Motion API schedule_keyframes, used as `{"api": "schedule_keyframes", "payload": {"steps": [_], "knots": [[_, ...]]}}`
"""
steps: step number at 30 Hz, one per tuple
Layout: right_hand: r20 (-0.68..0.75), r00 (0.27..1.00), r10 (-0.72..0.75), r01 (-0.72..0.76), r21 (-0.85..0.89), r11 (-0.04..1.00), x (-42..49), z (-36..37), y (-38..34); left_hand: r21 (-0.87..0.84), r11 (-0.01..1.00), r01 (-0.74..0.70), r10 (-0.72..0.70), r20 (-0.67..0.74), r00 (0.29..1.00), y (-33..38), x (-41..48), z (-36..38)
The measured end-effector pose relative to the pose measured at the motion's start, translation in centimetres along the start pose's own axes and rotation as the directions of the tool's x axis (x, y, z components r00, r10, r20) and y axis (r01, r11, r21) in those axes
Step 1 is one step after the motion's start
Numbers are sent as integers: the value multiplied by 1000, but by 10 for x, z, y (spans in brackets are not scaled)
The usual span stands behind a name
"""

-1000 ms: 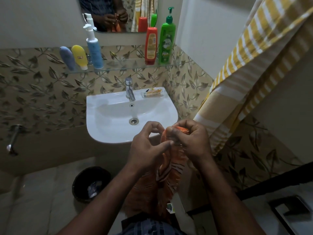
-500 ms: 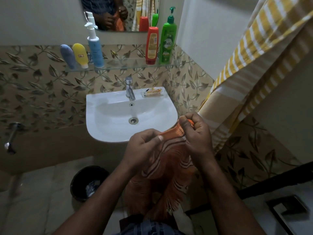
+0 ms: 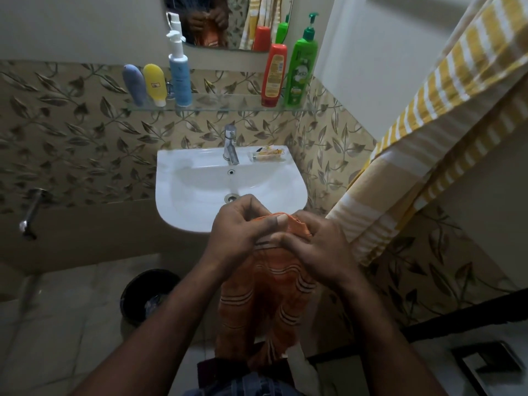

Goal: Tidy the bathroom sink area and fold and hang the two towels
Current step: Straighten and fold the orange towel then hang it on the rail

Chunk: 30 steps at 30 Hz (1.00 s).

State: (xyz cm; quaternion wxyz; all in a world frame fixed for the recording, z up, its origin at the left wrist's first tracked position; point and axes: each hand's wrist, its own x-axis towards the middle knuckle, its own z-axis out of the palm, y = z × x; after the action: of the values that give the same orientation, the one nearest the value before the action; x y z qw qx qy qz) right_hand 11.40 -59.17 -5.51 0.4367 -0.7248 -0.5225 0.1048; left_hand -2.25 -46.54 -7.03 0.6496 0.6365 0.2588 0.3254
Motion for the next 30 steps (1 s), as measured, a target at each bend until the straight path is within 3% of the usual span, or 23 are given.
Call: {"api": "schedule_keyframes", "payload": {"steps": [3, 6, 8, 11, 14, 18, 22, 24, 25, 27, 30], "knots": [[-147, 988, -47, 64, 114, 991, 2, -8, -1, -146, 977, 156, -123, 209, 970, -6, -4, -5], [-252, 967, 34, 33, 255, 966, 4, -14, 0, -119, 971, 206, -151, 361, 920, -18, -13, -4], [-320, 943, 93, 20, 332, 943, 5, -20, 6, -133, 968, 213, -155, 350, 924, -25, -18, -4], [-372, 914, 163, -11, 377, 926, 4, -25, 20, -167, 974, 151, -113, 219, 969, -28, -21, -9], [-276, 939, 208, -89, 389, 917, -1, -17, 27, -123, 991, 49, -38, 87, 995, -24, -17, -10], [-127, 970, 206, -133, 432, 892, -6, 1, 14, 59, 996, -61, 57, 66, 996, -15, -12, -4], [72, 985, 158, -166, 133, 977, -6, 13, -2, 71, 993, -92, 88, 65, 994, -10, -7, 2], [59, 993, 99, -100, 10, 995, -6, 13, -3, -24, 999, -49, 51, 80, 996, -8, -6, 4], [10, 997, 73, -73, 28, 997, -4, 9, -2, -73, 997, -22, 29, 90, 996, -8, -6, 4], [-74, 993, 88, -70, 224, 972, -1, 0, -2, -116, 992, 46, -29, 142, 989, -12, -7, 1], [-184, 963, 199, -69, 545, 836, 6, -12, -2, -58, 985, 162, -138, 296, 945, -25, -15, 0]]}}
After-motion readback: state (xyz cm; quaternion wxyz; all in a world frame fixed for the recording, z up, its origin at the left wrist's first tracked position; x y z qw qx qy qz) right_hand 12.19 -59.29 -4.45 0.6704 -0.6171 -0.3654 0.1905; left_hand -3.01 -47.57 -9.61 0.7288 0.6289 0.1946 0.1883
